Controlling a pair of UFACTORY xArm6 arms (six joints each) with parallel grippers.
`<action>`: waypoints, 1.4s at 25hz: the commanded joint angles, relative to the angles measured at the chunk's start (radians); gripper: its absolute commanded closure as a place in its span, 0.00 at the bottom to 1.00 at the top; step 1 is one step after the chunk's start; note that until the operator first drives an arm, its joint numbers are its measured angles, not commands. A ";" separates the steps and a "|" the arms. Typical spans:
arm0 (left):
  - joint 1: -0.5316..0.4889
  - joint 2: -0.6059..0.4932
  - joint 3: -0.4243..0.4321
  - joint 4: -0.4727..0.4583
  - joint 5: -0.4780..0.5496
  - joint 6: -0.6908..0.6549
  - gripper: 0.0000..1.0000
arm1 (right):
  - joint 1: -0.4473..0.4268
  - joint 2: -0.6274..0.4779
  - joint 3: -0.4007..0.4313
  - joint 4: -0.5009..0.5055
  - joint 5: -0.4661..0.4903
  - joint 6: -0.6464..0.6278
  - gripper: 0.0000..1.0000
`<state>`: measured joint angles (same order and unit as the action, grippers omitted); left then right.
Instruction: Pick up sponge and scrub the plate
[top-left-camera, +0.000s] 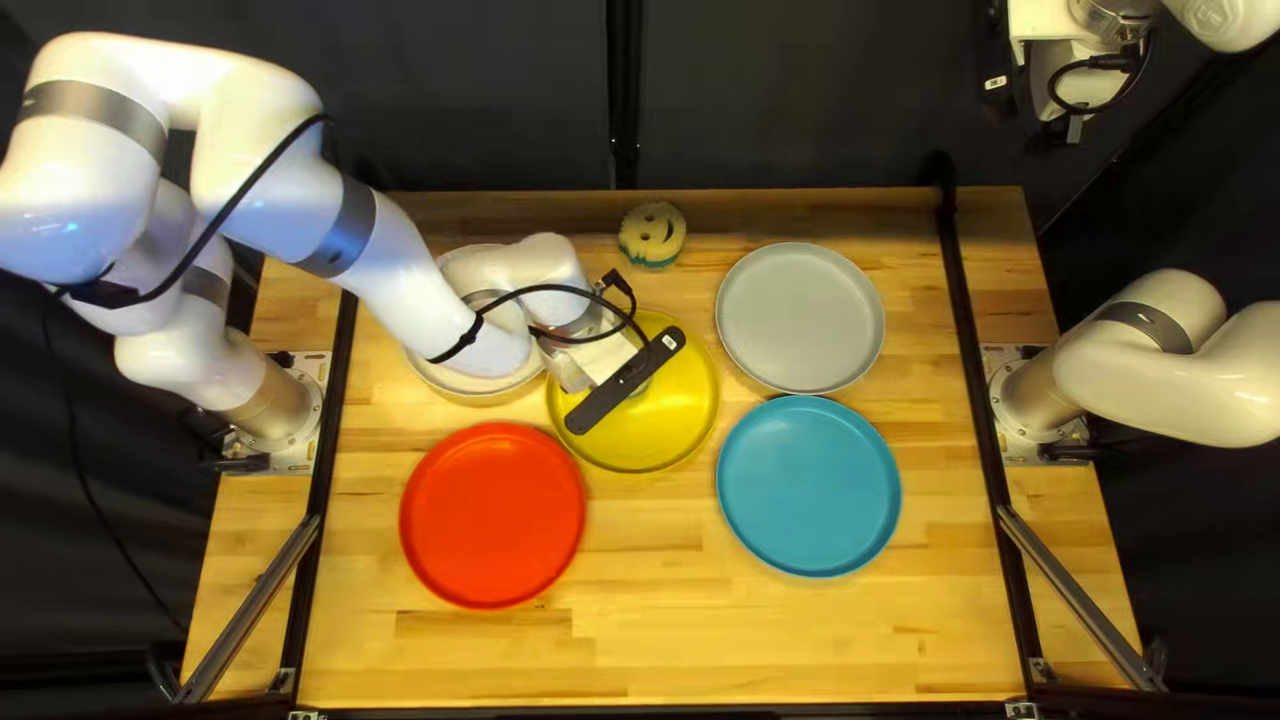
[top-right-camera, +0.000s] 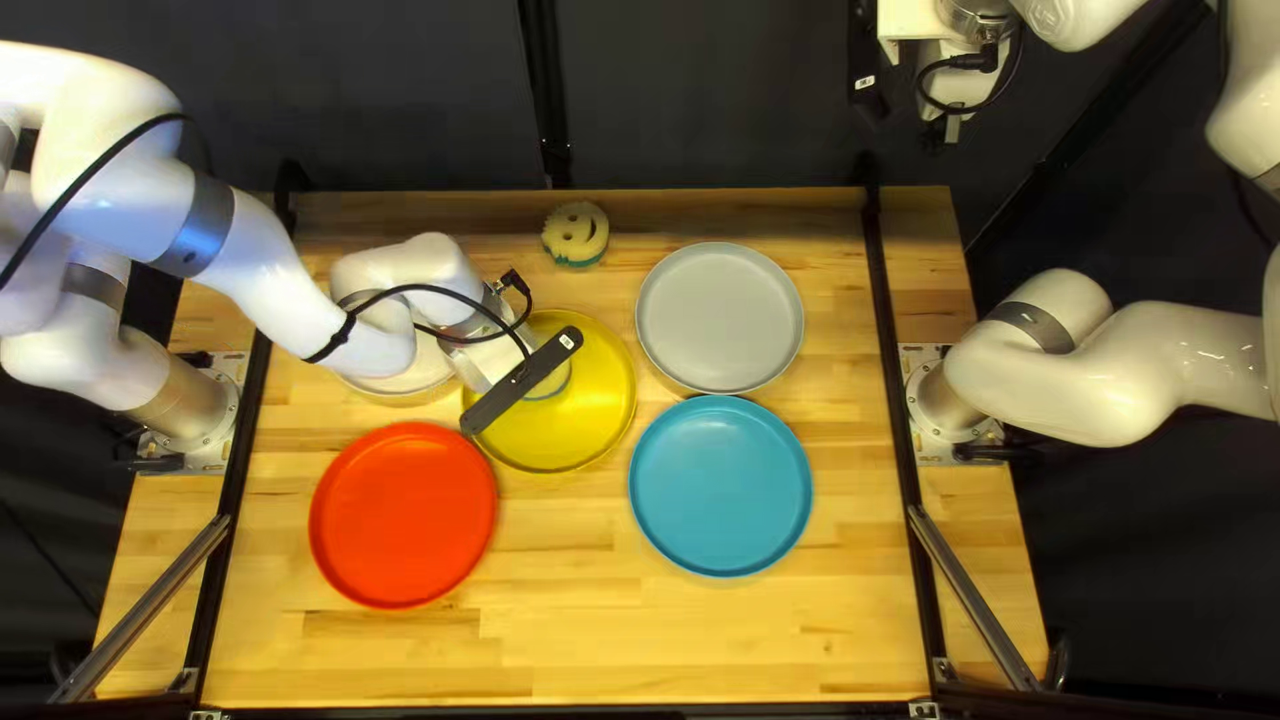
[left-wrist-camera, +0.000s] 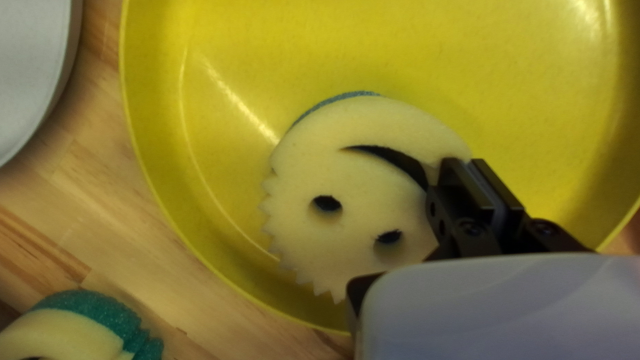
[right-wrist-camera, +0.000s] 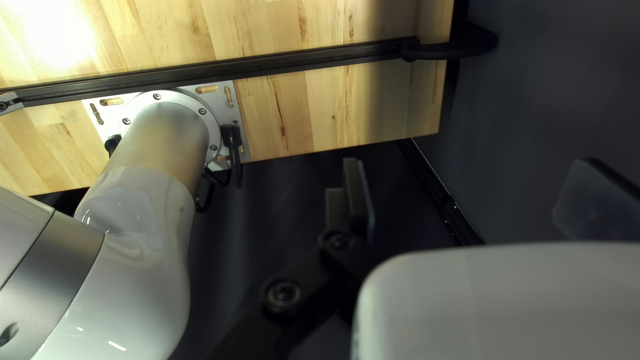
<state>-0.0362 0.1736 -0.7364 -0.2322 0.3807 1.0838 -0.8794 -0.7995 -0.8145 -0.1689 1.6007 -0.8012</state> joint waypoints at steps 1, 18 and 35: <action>-0.058 0.009 -0.021 0.048 -0.011 -0.075 1.00 | 0.000 0.000 0.000 0.000 0.000 0.000 0.00; -0.229 -0.082 -0.057 0.301 0.043 -0.410 1.00 | 0.000 0.000 0.000 0.000 0.000 0.000 0.00; -0.426 0.089 -0.176 0.396 -0.066 -0.593 1.00 | 0.000 0.000 0.000 0.000 0.000 0.000 0.00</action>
<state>-0.4635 0.2585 -0.9166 0.1690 0.3266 0.4844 -0.8794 -0.7995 -0.8145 -0.1689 1.6007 -0.8012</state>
